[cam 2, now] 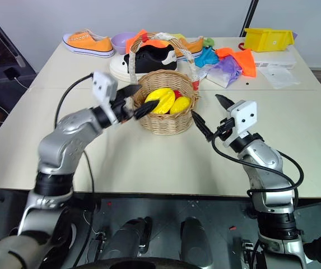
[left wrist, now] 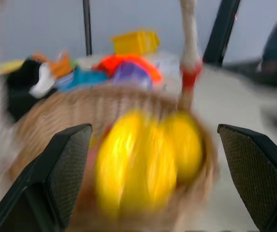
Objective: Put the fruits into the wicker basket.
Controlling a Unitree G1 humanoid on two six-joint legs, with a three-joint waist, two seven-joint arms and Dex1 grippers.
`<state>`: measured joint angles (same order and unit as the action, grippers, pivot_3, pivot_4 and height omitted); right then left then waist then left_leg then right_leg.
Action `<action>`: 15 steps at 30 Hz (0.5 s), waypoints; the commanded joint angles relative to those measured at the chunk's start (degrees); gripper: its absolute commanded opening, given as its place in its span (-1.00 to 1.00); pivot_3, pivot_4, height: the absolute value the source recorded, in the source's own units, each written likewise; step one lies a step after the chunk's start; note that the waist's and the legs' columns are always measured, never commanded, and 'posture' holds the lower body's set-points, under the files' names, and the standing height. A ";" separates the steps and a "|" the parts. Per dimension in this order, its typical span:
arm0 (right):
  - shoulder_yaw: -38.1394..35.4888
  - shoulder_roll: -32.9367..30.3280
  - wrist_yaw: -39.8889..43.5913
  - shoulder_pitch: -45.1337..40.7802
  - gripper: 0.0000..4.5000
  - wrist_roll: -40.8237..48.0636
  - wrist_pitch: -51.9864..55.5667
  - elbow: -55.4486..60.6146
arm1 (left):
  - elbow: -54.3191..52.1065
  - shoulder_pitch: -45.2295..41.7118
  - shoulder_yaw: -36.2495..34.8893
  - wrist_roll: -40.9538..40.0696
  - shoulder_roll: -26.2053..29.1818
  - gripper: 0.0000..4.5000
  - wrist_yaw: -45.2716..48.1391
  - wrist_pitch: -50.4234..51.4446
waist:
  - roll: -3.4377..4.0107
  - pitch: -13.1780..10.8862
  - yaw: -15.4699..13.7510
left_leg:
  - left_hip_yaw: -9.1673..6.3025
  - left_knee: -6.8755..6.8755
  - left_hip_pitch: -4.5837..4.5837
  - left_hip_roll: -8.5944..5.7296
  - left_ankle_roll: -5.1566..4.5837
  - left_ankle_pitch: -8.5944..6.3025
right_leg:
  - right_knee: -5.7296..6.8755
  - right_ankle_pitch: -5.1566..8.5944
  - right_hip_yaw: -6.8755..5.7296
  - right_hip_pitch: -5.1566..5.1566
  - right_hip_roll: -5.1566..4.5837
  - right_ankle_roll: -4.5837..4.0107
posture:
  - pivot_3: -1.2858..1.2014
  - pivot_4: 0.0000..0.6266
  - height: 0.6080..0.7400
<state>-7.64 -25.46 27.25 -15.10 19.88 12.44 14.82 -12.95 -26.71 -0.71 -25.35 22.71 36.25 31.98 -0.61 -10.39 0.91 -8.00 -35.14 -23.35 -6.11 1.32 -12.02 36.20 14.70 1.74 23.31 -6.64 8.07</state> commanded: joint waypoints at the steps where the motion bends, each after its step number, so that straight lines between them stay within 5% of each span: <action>1: 0.00 0.34 -1.52 -4.04 1.00 0.68 3.07 1.46 | -6.45 5.77 -6.43 -3.81 2.48 0.98 2.64 -2.92 | -0.01 0.00 -0.16 | -0.01 -0.03 -0.02 0.00 0.00 0.00 | -0.02 -0.01 0.00 0.01 0.00 -0.02 | 0.03 -0.52 1.00; 10: 1.18 1.79 -4.29 -12.56 1.00 -1.11 7.47 -4.98 | -10.61 23.06 -18.64 -11.72 5.90 0.98 8.21 -7.12 | 0.03 0.00 0.00 | -0.03 0.00 -0.01 -0.01 -0.01 -0.01 | -0.06 -0.01 -0.04 -0.02 -0.06 -0.06 | 0.03 -0.52 1.00; 15: 2.18 3.70 -4.09 -16.68 1.00 -2.20 6.29 -10.83 | -10.04 25.96 -19.12 -10.41 6.04 0.98 8.04 -10.31 | 0.03 0.00 -0.32 | -0.03 -0.01 -0.01 0.03 0.00 -0.01 | -0.08 0.02 -0.07 -0.02 -0.03 -0.18 | 0.03 -0.52 1.00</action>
<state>-5.51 -22.26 23.13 -30.35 18.05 20.22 4.10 -21.34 -0.45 -19.02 -35.64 28.25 44.41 23.54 -0.58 -10.38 0.59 -8.04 -35.15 -23.36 -6.10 1.31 -12.02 36.11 14.72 1.67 23.28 -6.69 7.90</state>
